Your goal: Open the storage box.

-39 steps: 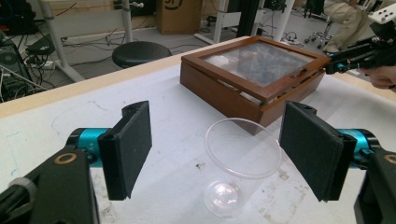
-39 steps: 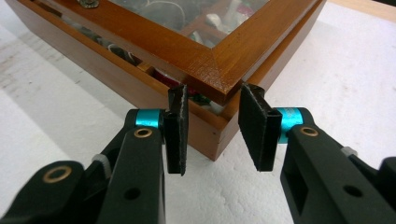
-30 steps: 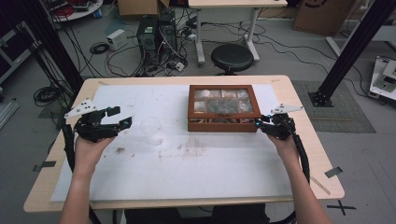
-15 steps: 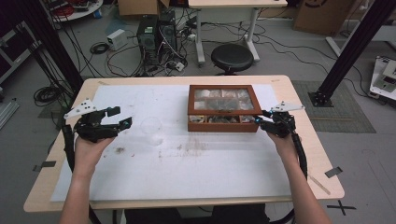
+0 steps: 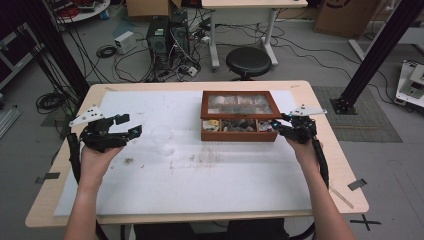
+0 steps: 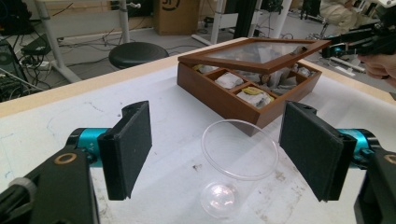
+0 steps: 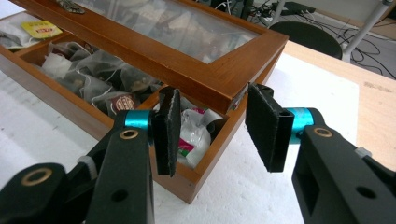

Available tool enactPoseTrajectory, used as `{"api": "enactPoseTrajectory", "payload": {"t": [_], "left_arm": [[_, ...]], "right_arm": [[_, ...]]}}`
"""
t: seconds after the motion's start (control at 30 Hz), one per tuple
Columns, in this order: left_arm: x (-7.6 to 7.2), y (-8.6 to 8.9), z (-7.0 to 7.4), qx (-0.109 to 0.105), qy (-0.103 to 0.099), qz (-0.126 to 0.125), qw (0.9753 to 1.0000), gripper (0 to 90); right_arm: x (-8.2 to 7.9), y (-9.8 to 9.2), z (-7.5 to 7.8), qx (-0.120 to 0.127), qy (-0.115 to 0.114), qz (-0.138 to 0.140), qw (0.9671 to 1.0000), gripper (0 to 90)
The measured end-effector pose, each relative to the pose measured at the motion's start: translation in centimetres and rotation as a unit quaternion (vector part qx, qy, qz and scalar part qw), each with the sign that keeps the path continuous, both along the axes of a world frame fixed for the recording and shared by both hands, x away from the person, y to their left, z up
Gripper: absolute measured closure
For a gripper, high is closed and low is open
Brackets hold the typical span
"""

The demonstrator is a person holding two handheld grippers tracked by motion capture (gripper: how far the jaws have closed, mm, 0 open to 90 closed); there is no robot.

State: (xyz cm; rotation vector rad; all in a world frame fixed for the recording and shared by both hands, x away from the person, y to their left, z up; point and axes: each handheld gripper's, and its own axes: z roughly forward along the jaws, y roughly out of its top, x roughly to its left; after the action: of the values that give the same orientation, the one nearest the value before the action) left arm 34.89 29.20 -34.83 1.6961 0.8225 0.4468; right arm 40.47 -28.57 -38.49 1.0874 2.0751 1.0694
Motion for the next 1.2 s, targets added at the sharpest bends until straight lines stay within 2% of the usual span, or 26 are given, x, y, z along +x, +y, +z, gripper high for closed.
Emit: {"api": "enactPoseTrajectory", "payload": {"t": [0.4,1.2], "left_arm": [[0.0,0.0,0.1,-0.003,0.001,-0.003,1.0000,25.5],[-0.1,0.5,0.5,-0.009,-0.002,0.001,1.0000,25.4]], "right_arm": [[0.6,-0.1,1.4,0.015,-0.003,0.001,0.9999,56.2],[2.6,0.0,4.3,0.014,-0.001,0.003,0.9999,53.5]]}}
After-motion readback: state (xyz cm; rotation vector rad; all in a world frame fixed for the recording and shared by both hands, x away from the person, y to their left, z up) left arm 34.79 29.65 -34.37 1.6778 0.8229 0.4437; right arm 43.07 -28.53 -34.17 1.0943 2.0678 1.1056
